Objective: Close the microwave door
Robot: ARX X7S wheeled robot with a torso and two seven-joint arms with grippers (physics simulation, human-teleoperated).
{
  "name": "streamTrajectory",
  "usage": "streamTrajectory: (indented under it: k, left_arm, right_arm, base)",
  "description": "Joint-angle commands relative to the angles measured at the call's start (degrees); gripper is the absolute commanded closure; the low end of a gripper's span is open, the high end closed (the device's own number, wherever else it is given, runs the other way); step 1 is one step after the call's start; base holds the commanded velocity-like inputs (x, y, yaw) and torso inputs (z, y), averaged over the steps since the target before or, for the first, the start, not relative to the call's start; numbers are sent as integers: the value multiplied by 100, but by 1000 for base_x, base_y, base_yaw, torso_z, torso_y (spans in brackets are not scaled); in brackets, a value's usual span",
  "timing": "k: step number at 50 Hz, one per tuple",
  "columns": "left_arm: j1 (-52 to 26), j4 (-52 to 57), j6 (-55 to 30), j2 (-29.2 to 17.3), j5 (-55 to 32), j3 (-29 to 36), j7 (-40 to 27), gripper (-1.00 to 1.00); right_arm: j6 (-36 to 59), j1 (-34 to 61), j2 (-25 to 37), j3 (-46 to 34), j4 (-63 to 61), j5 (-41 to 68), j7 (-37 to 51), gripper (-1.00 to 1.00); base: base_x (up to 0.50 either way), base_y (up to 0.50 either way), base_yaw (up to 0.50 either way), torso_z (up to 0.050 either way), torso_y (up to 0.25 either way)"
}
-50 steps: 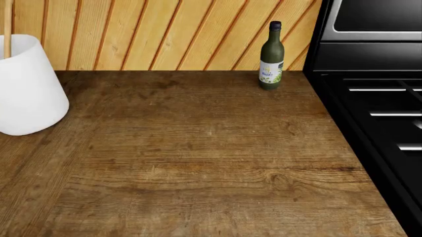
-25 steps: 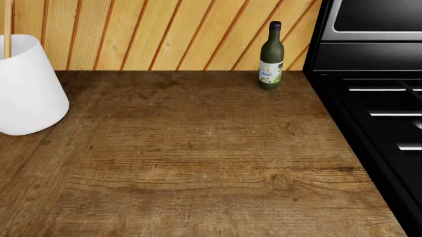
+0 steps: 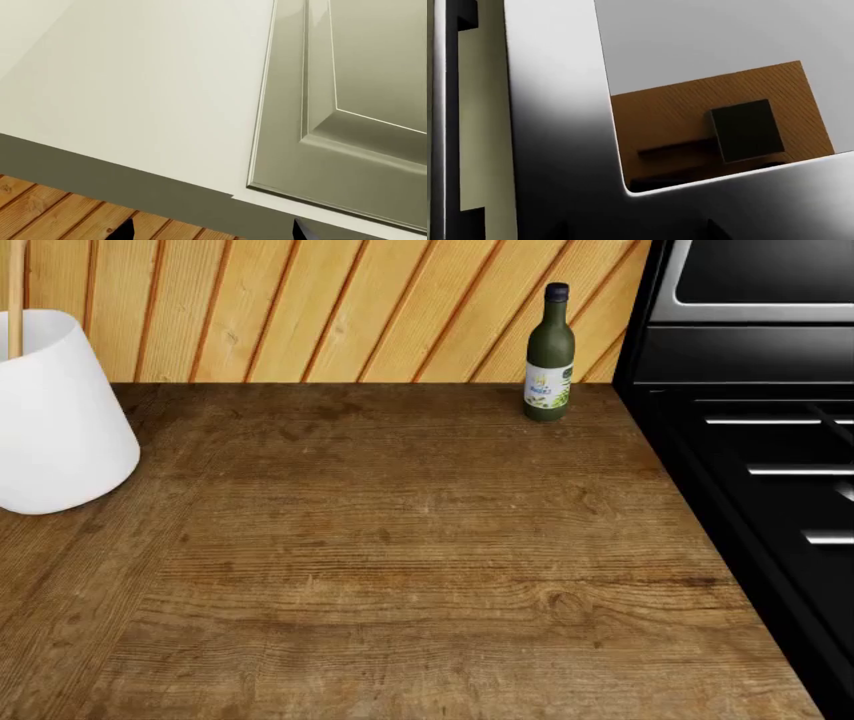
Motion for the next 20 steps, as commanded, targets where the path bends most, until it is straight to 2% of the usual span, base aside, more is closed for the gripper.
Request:
streamTrajectory:
  k: [1,20]
  left_arm:
    - [15,13,24,-13,-1,12,4,-100]
    - [44,42,61,-27,12,35,12,-100]
  right_arm:
    - [159,0,176,86,545,1121,922,-100]
    - [-18,0,556,220,861,3744,2944,-100]
  base:
    - [0,0,0,0,0]
    - [0,0,0,-1,0]
